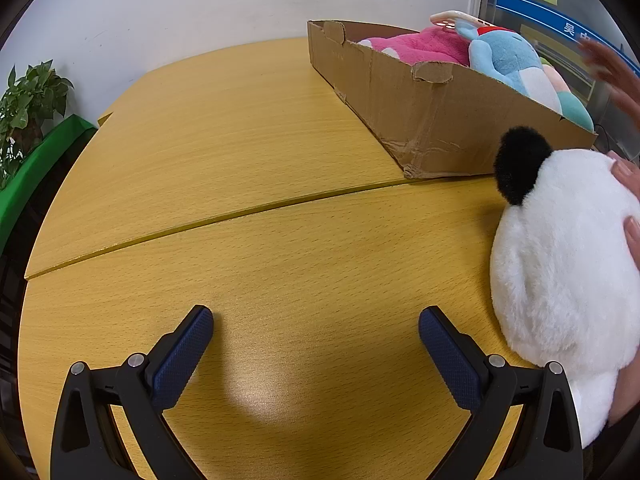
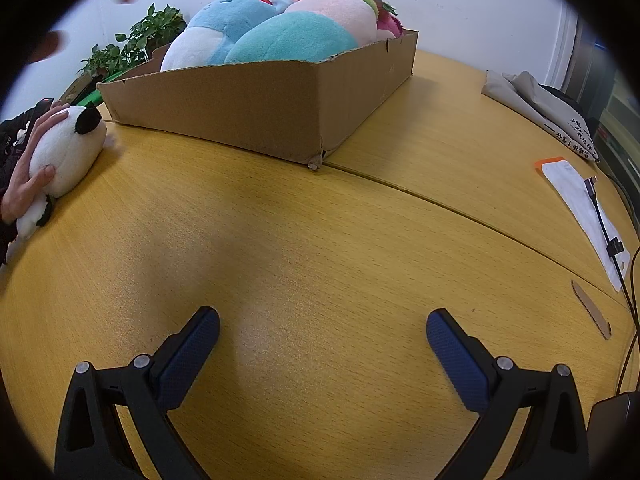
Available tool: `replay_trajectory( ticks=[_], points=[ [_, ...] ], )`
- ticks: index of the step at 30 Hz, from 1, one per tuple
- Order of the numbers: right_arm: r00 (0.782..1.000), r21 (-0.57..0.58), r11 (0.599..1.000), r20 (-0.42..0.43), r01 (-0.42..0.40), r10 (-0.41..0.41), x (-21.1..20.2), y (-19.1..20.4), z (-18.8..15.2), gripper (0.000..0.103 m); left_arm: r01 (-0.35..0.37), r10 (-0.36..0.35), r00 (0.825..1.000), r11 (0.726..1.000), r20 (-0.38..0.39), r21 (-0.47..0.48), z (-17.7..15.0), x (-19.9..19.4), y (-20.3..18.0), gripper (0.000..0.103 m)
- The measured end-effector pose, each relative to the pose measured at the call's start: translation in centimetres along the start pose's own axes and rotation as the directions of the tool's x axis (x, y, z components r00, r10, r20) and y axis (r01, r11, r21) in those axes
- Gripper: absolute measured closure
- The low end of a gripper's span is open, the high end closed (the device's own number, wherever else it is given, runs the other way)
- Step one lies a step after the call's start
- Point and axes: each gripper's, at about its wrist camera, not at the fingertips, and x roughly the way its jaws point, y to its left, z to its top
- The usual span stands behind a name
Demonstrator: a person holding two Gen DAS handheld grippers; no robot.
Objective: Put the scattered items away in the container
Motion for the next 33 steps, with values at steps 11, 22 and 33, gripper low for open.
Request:
replay_trajectory(
  ticks=[11, 22, 33],
  points=[
    [1.000, 0.000, 1.000, 0.000, 0.000, 0.000, 0.00, 0.01, 0.00, 0.000, 0.000, 0.000, 1.000, 1.000, 0.000, 0.000, -0.02, -0.02, -0.05, 0.000],
    [1.000, 0.001, 1.000, 0.000, 0.000, 0.000, 0.01, 0.01, -0.01, 0.000, 0.000, 0.000, 1.000, 1.000, 0.000, 0.001, -0.33, -0.41, -0.39, 0.000],
    [1.000, 0.001, 1.000, 0.000, 0.001, -0.001, 0.00, 0.02, 0.00, 0.000, 0.000, 0.000, 1.000, 1.000, 0.000, 0.001, -0.29, -0.39, -0.39, 0.000]
  ],
)
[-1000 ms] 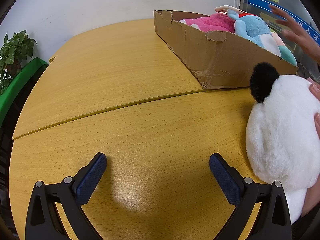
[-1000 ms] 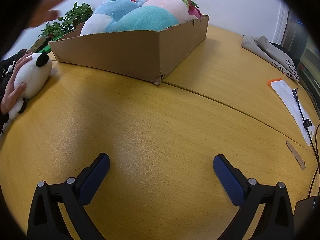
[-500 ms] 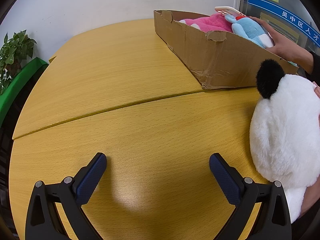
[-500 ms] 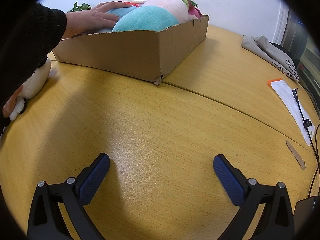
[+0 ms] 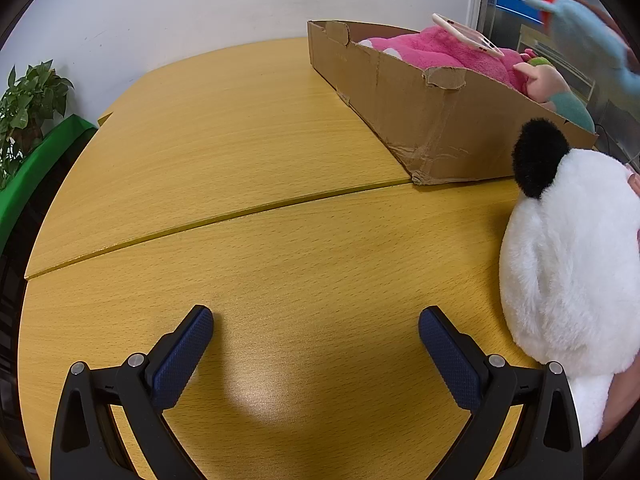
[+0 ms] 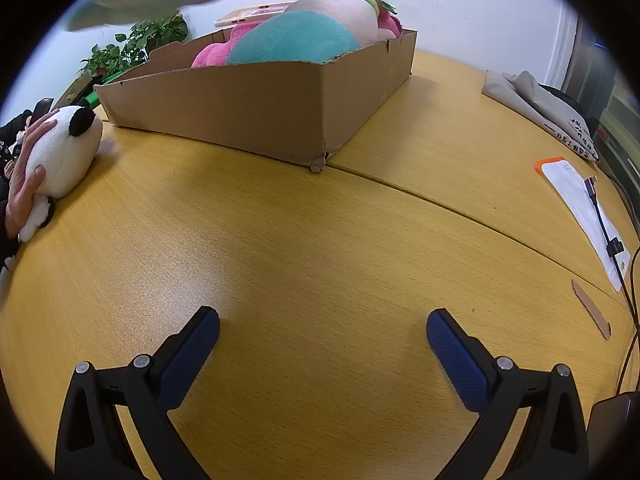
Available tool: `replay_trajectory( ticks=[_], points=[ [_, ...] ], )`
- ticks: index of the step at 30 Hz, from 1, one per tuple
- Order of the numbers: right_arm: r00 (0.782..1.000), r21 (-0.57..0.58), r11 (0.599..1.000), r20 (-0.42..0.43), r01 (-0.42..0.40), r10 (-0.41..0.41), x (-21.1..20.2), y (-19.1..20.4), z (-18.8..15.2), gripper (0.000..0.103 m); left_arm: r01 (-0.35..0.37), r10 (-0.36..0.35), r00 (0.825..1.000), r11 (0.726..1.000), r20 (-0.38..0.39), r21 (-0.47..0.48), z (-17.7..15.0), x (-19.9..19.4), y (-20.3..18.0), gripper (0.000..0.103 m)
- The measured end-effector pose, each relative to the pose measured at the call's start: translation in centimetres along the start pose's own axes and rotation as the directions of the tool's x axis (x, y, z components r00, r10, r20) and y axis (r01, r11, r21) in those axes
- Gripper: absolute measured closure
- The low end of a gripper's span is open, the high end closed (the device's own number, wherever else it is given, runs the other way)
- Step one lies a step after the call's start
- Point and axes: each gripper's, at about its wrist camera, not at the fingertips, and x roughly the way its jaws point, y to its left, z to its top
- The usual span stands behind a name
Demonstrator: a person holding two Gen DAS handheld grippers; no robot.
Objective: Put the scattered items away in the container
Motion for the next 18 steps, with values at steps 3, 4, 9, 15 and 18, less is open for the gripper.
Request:
replay_trajectory(
  ticks=[3, 4, 9, 15, 18],
  points=[
    [1.000, 0.000, 1.000, 0.000, 0.000, 0.000, 0.00, 0.00, 0.00, 0.000, 0.000, 0.000, 1.000, 1.000, 0.000, 0.000, 0.00, 0.00, 0.00, 0.000],
    [1.000, 0.000, 1.000, 0.000, 0.000, 0.000, -0.01, 0.00, 0.00, 0.000, 0.000, 0.000, 1.000, 1.000, 0.000, 0.000, -0.02, -0.02, -0.03, 0.000],
    [1.000, 0.000, 1.000, 0.000, 0.000, 0.000, 0.00, 0.00, 0.00, 0.000, 0.000, 0.000, 1.000, 1.000, 0.000, 0.000, 0.01, 0.01, 0.00, 0.000],
    [1.000, 0.001, 1.000, -0.001, 0.000, 0.000, -0.04, -0.01, 0.06, 0.000, 0.000, 0.000, 1.000, 1.000, 0.000, 0.000, -0.03, -0.02, -0.06, 0.000],
    [1.000, 0.001, 1.000, -0.001, 0.000, 0.000, -0.04, -0.01, 0.05, 0.000, 0.000, 0.000, 1.000, 1.000, 0.000, 0.000, 0.03, 0.02, -0.02, 0.000]
  ],
)
